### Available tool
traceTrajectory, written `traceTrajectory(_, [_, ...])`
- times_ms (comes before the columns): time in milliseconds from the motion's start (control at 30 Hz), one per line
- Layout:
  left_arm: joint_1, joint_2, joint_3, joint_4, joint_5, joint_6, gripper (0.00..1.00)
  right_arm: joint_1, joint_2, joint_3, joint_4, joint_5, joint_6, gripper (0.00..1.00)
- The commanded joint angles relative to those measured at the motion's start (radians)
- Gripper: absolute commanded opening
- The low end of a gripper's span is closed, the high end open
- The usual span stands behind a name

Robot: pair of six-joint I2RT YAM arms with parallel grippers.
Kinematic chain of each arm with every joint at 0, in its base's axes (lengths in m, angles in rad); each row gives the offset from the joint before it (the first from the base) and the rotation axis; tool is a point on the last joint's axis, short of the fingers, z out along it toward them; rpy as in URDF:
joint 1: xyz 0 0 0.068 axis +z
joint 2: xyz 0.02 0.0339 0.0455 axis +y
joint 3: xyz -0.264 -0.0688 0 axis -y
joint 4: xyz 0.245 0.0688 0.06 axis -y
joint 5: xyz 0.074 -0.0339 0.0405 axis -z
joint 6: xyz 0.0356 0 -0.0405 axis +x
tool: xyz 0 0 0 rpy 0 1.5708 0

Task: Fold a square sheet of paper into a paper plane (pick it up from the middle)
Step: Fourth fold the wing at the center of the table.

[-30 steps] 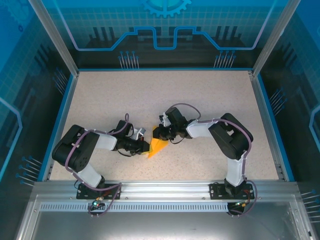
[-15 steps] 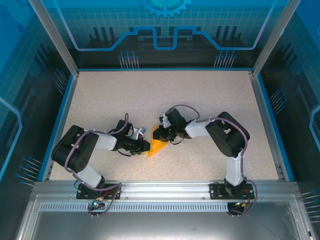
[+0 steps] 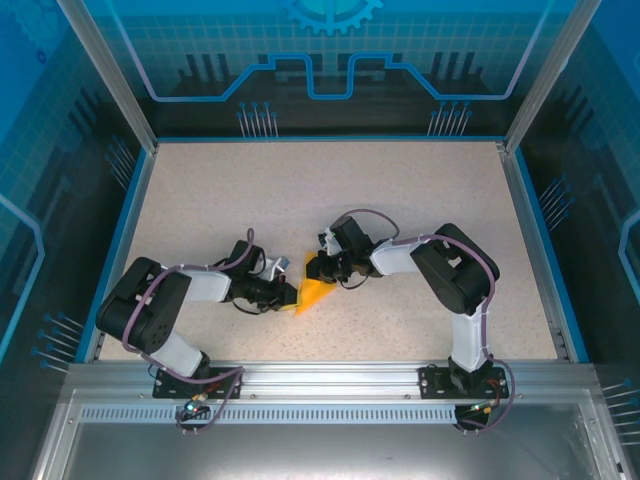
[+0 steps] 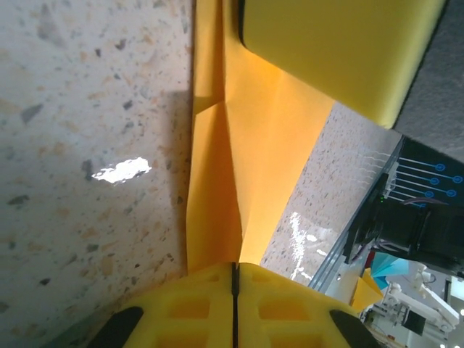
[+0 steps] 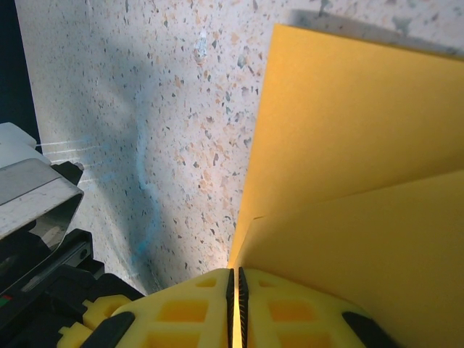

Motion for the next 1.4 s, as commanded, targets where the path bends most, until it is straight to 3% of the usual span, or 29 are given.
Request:
traceTrajectory(0, [-0.023,-0.004,0.015,-0.116,-0.047,0.025,0.07,-0.008,0.047,-0.030,-0.108,0.047,-0.016,0.14])
traceTrajectory(400, [-0.094,-0.019,0.040,-0.257,-0.216,-0.012,0.05,-0.008,0.046,-0.038,-0.121,0.061,-0.018,0.14])
traceTrajectory(567, [-0.096,-0.069,0.024,-0.274,-0.206,-0.014,0.11,-0.008,0.046,-0.034,-0.126,0.060,-0.021,0.14])
traceTrajectory(767, [-0.104,-0.071,0.034,-0.318,-0.189,0.011,0.08,-0.009,0.054,-0.030,-0.126,0.059,-0.021,0.14])
traceTrajectory(933, [-0.110,-0.058,0.047,-0.363,-0.206,0.026,0.13,-0.007,0.055,-0.027,-0.129,0.057,-0.018,0.14])
traceTrajectory(1367, [-0.170,-0.043,0.071,-0.513,-0.342,-0.001,0.07,-0.005,0.060,-0.023,-0.145,0.073,-0.018,0.14])
